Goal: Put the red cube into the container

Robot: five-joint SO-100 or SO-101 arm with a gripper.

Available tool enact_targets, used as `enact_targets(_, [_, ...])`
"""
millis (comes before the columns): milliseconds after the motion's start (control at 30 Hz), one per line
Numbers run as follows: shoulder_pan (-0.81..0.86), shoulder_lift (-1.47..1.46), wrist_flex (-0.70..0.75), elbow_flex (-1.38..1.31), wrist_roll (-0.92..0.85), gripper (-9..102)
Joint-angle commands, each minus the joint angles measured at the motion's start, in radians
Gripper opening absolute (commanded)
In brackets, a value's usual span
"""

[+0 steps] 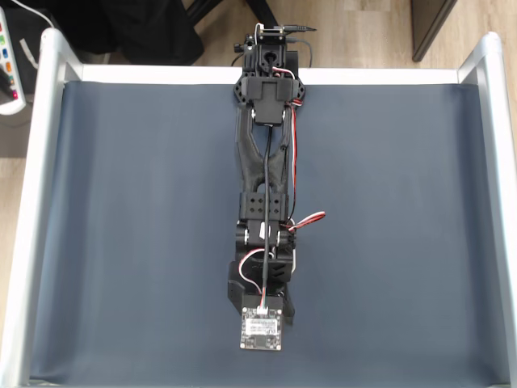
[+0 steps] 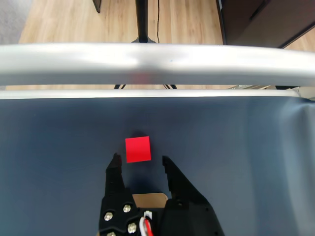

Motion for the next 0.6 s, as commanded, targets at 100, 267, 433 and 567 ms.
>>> enact_targets(100, [0.006, -0.025, -0.074, -0.064, 0.0, 29])
enact_targets(267, [-0.002, -0.054, -0.104, -0.064, 0.011, 29])
enact_targets(433, [-0.008, -0.071, -0.12, -0.064, 0.017, 29])
enact_targets(567, [-0.014, -0.086, -0.129, -0.067, 0.029, 29])
